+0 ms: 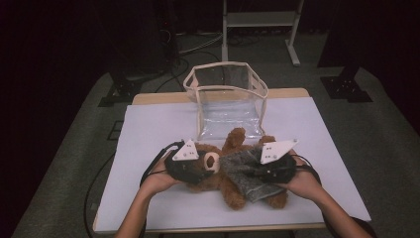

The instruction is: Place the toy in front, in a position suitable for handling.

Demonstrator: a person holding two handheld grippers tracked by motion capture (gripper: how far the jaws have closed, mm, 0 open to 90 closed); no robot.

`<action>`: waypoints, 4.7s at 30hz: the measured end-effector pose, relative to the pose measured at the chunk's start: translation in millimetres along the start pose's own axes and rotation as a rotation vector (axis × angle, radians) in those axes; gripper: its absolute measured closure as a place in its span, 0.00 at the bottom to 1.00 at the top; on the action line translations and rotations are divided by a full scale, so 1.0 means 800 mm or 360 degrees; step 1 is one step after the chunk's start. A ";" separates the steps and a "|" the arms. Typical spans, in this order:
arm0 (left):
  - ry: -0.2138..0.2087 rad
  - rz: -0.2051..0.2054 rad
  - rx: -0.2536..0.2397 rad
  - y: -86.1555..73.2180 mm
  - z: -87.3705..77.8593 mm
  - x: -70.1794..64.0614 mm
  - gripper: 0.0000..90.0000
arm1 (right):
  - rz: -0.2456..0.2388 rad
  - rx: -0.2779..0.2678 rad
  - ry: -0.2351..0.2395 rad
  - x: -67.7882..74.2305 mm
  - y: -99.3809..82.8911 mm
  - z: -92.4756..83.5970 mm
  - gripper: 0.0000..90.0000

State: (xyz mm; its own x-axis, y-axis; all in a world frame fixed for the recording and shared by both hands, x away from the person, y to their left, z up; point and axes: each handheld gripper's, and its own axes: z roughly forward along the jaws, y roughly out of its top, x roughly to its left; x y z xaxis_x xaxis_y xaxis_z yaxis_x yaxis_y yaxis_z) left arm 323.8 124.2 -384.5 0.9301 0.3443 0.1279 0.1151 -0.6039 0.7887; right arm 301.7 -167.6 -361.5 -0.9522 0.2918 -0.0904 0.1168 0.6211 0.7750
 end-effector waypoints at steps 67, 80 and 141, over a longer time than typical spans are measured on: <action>-0.0211 0.0156 0.0041 0.008 -0.004 -0.021 0.43 | 0.0359 -0.0044 -0.0166 -0.067 -0.077 -0.051 0.85; -0.0218 0.0167 0.0052 0.009 -0.005 -0.022 0.42 | 0.0331 -0.0108 -0.0200 -0.066 -0.063 -0.076 0.85; 0.0034 0.0170 0.0084 -0.018 -0.046 -0.011 0.50 | 0.0373 -0.0103 0.0097 -0.048 -0.063 -0.007 0.85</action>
State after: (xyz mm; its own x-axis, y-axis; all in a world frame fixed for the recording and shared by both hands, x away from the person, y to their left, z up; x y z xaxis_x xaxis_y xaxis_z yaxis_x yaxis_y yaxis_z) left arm 301.3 156.4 -375.2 0.9305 0.2909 0.2225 0.0348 -0.6750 0.7370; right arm 330.9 -214.2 -393.3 -0.9168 0.3767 0.1326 0.3198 0.4934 0.8089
